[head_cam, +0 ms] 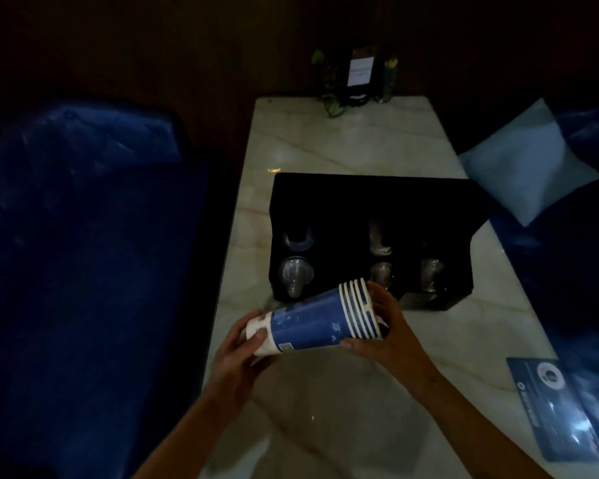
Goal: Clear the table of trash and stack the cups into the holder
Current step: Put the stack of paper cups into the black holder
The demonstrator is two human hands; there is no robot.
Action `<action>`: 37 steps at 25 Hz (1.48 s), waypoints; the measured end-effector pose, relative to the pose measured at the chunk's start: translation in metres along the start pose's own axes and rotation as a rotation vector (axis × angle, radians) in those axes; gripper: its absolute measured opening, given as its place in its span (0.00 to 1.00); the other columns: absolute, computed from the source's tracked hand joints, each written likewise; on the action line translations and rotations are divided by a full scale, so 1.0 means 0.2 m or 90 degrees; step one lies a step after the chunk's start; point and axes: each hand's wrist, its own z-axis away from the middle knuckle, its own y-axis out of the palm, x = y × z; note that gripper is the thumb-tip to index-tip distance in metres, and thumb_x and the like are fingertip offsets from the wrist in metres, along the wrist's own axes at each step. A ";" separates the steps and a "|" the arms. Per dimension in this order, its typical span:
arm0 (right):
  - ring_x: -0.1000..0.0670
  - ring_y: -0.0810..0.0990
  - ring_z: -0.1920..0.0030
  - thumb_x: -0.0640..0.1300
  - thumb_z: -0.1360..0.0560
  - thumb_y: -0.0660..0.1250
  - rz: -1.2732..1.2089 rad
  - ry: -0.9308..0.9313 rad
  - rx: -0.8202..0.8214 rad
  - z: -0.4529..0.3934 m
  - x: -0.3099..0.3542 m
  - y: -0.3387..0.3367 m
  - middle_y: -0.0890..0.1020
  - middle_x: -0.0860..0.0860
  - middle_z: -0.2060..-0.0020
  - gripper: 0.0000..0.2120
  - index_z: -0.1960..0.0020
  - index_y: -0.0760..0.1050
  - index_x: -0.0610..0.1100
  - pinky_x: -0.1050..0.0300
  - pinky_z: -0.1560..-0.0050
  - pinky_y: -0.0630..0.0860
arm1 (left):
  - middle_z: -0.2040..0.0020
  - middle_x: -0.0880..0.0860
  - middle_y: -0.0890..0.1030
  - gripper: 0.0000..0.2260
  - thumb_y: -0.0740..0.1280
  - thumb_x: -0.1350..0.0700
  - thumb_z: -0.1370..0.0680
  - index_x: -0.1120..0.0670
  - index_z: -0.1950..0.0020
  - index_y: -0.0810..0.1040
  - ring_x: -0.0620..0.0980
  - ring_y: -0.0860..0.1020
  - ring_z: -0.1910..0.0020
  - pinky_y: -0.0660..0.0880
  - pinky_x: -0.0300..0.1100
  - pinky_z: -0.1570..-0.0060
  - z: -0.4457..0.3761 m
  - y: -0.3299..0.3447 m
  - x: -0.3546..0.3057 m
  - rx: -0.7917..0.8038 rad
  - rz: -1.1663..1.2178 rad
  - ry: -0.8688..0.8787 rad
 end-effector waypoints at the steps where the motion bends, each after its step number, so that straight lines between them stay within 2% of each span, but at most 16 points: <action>1: 0.62 0.77 0.41 0.33 0.36 0.79 0.002 -0.015 0.020 -0.05 0.05 -0.01 0.73 0.56 0.36 0.45 0.29 0.59 0.57 0.64 0.51 0.79 | 0.39 0.57 0.81 0.31 0.80 0.46 0.38 0.46 0.36 0.77 0.59 0.82 0.44 0.81 0.48 0.55 -0.04 0.02 -0.10 -0.014 -0.003 0.024; 3: 0.56 0.78 0.40 0.38 0.37 0.79 0.009 -0.040 0.078 -0.15 0.17 -0.04 0.74 0.55 0.37 0.45 0.29 0.60 0.57 0.59 0.47 0.80 | 0.40 0.56 0.81 0.31 0.79 0.44 0.38 0.45 0.36 0.77 0.55 0.83 0.46 0.81 0.45 0.57 -0.11 0.05 -0.33 -0.040 -0.032 0.094; 5: 0.53 0.78 0.39 0.45 0.38 0.77 0.015 -0.043 0.130 -0.29 0.31 -0.11 0.75 0.54 0.37 0.43 0.28 0.61 0.55 0.59 0.44 0.79 | 0.40 0.55 0.81 0.26 0.75 0.48 0.33 0.46 0.35 0.76 0.52 0.83 0.47 0.81 0.44 0.57 -0.19 0.09 -0.56 -0.038 -0.028 0.157; 8: 0.56 0.75 0.37 0.52 0.36 0.75 0.136 -0.084 0.159 -0.55 0.49 -0.27 0.75 0.54 0.35 0.37 0.29 0.65 0.55 0.59 0.39 0.76 | 0.41 0.53 0.80 0.20 0.70 0.54 0.27 0.47 0.35 0.76 0.51 0.81 0.46 0.80 0.46 0.54 -0.30 0.13 -0.86 -0.041 -0.099 0.254; 10: 0.58 0.74 0.37 0.55 0.31 0.72 0.275 -0.140 0.089 -0.76 0.55 -0.34 0.76 0.55 0.36 0.28 0.33 0.71 0.57 0.57 0.36 0.73 | 0.45 0.47 0.81 0.17 0.69 0.54 0.26 0.46 0.38 0.77 0.46 0.81 0.48 0.80 0.43 0.55 -0.38 0.16 -1.04 -0.055 -0.138 0.313; 12: 0.50 0.72 0.35 0.57 0.24 0.67 0.494 -0.213 -0.068 -0.98 0.55 -0.37 0.75 0.50 0.35 0.21 0.33 0.73 0.52 0.52 0.34 0.69 | 0.49 0.44 0.81 0.15 0.69 0.55 0.25 0.46 0.39 0.79 0.43 0.82 0.51 0.81 0.43 0.54 -0.47 0.19 -1.19 -0.068 -0.160 0.352; 14: 0.42 0.65 0.29 0.59 0.22 0.61 0.677 -0.208 -0.142 -1.13 0.49 -0.36 0.70 0.46 0.30 0.26 0.29 0.68 0.48 0.46 0.31 0.64 | 0.49 0.44 0.81 0.14 0.68 0.56 0.24 0.47 0.39 0.79 0.43 0.81 0.52 0.80 0.44 0.54 -0.55 0.22 -1.31 -0.087 -0.182 0.369; 16: 0.42 0.55 0.23 0.63 0.22 0.55 0.766 -0.157 -0.125 -1.23 0.40 -0.33 0.63 0.47 0.24 0.31 0.24 0.60 0.49 0.42 0.25 0.55 | 0.46 0.47 0.80 0.16 0.68 0.56 0.24 0.48 0.36 0.77 0.42 0.81 0.52 0.78 0.41 0.56 -0.63 0.25 -1.38 -0.098 -0.231 0.385; 18: 0.44 0.50 0.22 0.67 0.24 0.48 0.780 -0.122 -0.099 -1.29 0.33 -0.30 0.59 0.49 0.23 0.33 0.23 0.56 0.54 0.40 0.24 0.48 | 0.44 0.48 0.79 0.17 0.69 0.54 0.24 0.48 0.35 0.76 0.37 0.81 0.54 0.78 0.34 0.61 -0.70 0.29 -1.42 -0.098 -0.307 0.405; 20: 0.44 0.51 0.22 0.69 0.26 0.43 0.777 -0.117 -0.092 -1.31 0.28 -0.27 0.61 0.51 0.23 0.34 0.24 0.55 0.56 0.39 0.24 0.44 | 0.45 0.45 0.78 0.18 0.69 0.53 0.24 0.47 0.35 0.75 0.34 0.80 0.54 0.77 0.30 0.63 -0.76 0.34 -1.44 -0.097 -0.378 0.425; 23: 0.45 0.51 0.22 0.69 0.26 0.39 0.786 -0.139 -0.108 -1.31 0.24 -0.27 0.62 0.51 0.23 0.34 0.24 0.54 0.57 0.38 0.24 0.42 | 0.40 0.49 0.75 0.19 0.70 0.51 0.25 0.42 0.35 0.74 0.44 0.77 0.44 0.79 0.38 0.52 -0.84 0.40 -1.46 -0.103 -0.503 0.430; 25: 0.45 0.50 0.21 0.69 0.26 0.39 0.796 -0.138 -0.111 -1.31 0.23 -0.27 0.60 0.52 0.23 0.34 0.23 0.52 0.58 0.38 0.23 0.41 | 0.37 0.53 0.73 0.21 0.71 0.49 0.26 0.42 0.34 0.73 0.49 0.74 0.41 0.74 0.40 0.46 -0.89 0.45 -1.44 -0.090 -0.631 0.451; 28: 0.46 0.49 0.21 0.68 0.26 0.38 0.806 -0.135 -0.108 -1.31 0.24 -0.27 0.57 0.53 0.22 0.34 0.23 0.47 0.60 0.38 0.24 0.40 | 0.38 0.53 0.72 0.22 0.71 0.47 0.27 0.42 0.33 0.73 0.50 0.72 0.40 0.69 0.39 0.46 -0.95 0.51 -1.41 -0.039 -0.763 0.503; 31: 0.46 0.48 0.21 0.68 0.26 0.39 0.803 -0.131 -0.108 -1.32 0.23 -0.27 0.56 0.53 0.21 0.32 0.23 0.47 0.61 0.37 0.24 0.39 | 0.39 0.50 0.70 0.24 0.70 0.44 0.27 0.39 0.32 0.70 0.50 0.67 0.40 0.65 0.40 0.46 -1.02 0.56 -1.35 0.017 -0.886 0.497; 33: 0.46 0.48 0.21 0.67 0.25 0.41 0.802 -0.131 -0.115 -1.33 0.23 -0.27 0.56 0.54 0.22 0.31 0.23 0.47 0.62 0.36 0.25 0.38 | 0.39 0.48 0.70 0.25 0.70 0.44 0.28 0.37 0.32 0.69 0.48 0.65 0.41 0.67 0.43 0.45 -1.05 0.58 -1.30 0.064 -0.943 0.467; 37: 0.45 0.49 0.21 0.66 0.25 0.42 0.797 -0.133 -0.126 -1.33 0.22 -0.26 0.58 0.53 0.22 0.30 0.24 0.48 0.62 0.34 0.26 0.38 | 0.35 0.46 0.70 0.27 0.71 0.45 0.29 0.37 0.31 0.68 0.48 0.67 0.36 0.73 0.49 0.42 -1.08 0.60 -1.19 0.134 -1.041 0.436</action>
